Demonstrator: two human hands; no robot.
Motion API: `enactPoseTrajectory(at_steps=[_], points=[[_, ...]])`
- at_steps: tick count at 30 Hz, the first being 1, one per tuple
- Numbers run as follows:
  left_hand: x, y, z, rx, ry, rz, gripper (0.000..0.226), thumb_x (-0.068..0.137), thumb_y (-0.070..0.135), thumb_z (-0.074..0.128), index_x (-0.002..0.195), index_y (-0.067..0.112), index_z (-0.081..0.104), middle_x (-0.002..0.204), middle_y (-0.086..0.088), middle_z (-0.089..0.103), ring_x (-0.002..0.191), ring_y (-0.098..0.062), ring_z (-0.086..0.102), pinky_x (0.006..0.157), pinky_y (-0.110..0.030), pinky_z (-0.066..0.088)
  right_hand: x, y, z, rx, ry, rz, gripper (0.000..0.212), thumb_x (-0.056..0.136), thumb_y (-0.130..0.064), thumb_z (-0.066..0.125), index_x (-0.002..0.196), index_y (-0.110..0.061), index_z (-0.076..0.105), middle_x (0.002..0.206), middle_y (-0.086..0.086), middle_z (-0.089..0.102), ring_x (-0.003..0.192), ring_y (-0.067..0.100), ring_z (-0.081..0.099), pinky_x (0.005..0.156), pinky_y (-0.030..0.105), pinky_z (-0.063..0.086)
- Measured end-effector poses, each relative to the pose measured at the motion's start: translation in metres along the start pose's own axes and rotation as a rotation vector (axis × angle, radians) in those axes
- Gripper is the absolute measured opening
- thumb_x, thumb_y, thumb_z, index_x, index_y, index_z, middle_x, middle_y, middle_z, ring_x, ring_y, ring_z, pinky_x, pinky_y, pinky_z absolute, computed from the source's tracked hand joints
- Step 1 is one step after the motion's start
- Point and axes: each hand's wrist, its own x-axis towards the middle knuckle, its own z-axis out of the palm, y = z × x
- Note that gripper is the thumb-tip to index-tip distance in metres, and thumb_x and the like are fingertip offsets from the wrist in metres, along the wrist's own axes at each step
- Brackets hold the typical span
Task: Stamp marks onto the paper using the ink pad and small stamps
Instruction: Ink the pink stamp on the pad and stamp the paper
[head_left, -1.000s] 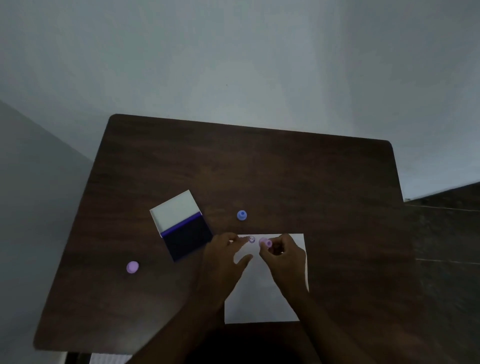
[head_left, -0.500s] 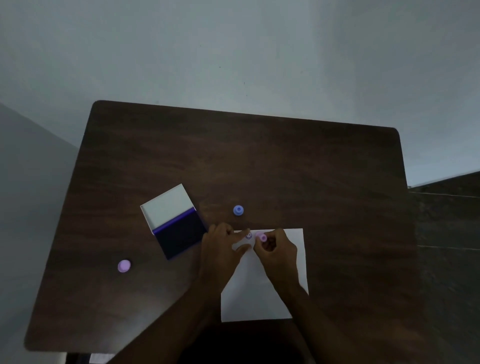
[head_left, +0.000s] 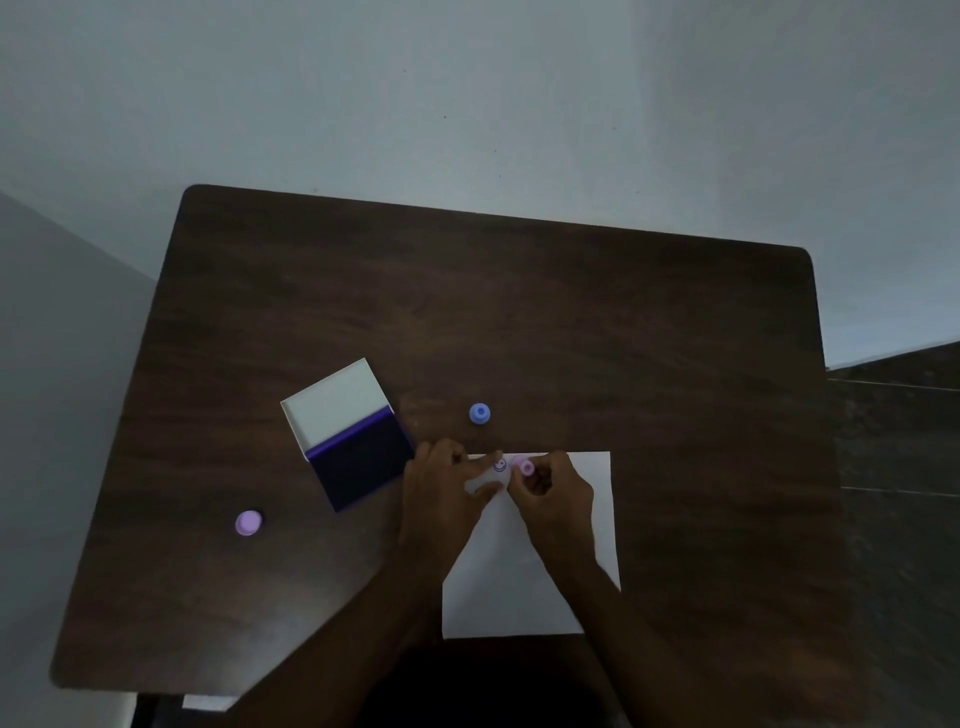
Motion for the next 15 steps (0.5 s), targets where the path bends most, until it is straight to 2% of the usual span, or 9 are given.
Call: enactPoseTrajectory(at_steps=[3, 6, 8, 10, 13, 15], points=[[0.000, -0.003, 0.002, 0.003, 0.009, 0.053, 0.065, 0.077, 0.044, 0.072, 0.129, 0.016, 0.045, 0.133, -0.007, 0.047, 0.120, -0.020, 0.046, 0.104, -0.034, 0.038, 0.000, 0.000, 0.000, -0.006, 0.024, -0.007, 0.033, 0.088, -0.031, 0.062, 0.113, -0.010, 0.057, 0.115, 0.008, 0.062, 0.106, 0.019, 0.058, 0.086, 0.019, 0.038], [-0.002, -0.009, 0.003, -0.025, 0.054, 0.103, 0.057, 0.078, 0.046, 0.070, 0.125, 0.019, 0.051, 0.130, -0.005, 0.049, 0.120, -0.020, 0.045, 0.102, -0.033, 0.037, -0.001, -0.002, 0.000, -0.032, -0.028, 0.013, 0.038, 0.088, -0.030, 0.062, 0.119, -0.009, 0.053, 0.118, 0.006, 0.058, 0.111, 0.020, 0.054, 0.094, 0.023, 0.038], [-0.003, -0.011, 0.004, -0.029, 0.085, 0.147, 0.055, 0.079, 0.047, 0.069, 0.124, 0.019, 0.052, 0.129, -0.004, 0.049, 0.121, -0.020, 0.044, 0.103, -0.033, 0.037, -0.001, -0.007, -0.002, -0.048, -0.024, -0.003, 0.034, 0.089, -0.030, 0.061, 0.116, -0.010, 0.054, 0.108, 0.000, 0.055, 0.110, 0.020, 0.055, 0.092, 0.023, 0.039], [-0.003, -0.009, 0.002, -0.028, 0.083, 0.137, 0.059, 0.080, 0.048, 0.068, 0.126, 0.017, 0.049, 0.131, -0.005, 0.049, 0.120, -0.019, 0.045, 0.103, -0.033, 0.038, 0.000, -0.013, -0.001, -0.083, 0.004, -0.028, 0.029, 0.091, -0.032, 0.057, 0.109, -0.010, 0.056, 0.104, 0.003, 0.060, 0.103, 0.022, 0.059, 0.087, 0.026, 0.043], [-0.001, -0.008, 0.002, -0.050, 0.095, 0.103, 0.054, 0.079, 0.049, 0.068, 0.120, 0.017, 0.054, 0.123, -0.004, 0.055, 0.112, -0.018, 0.050, 0.095, -0.029, 0.040, 0.001, -0.025, -0.002, -0.227, 0.006, -0.056, 0.032, 0.092, -0.034, 0.054, 0.112, -0.010, 0.056, 0.112, 0.010, 0.064, 0.103, 0.022, 0.061, 0.091, 0.032, 0.047], [0.001, -0.009, 0.005, -0.057, 0.133, 0.152, 0.050, 0.078, 0.050, 0.069, 0.114, 0.018, 0.058, 0.118, -0.003, 0.058, 0.108, -0.017, 0.052, 0.092, -0.028, 0.040, 0.001, -0.031, -0.004, -0.355, -0.025, -0.109, 0.033, 0.093, -0.033, 0.052, 0.120, -0.012, 0.055, 0.122, 0.009, 0.062, 0.112, 0.021, 0.058, 0.097, 0.032, 0.044]])
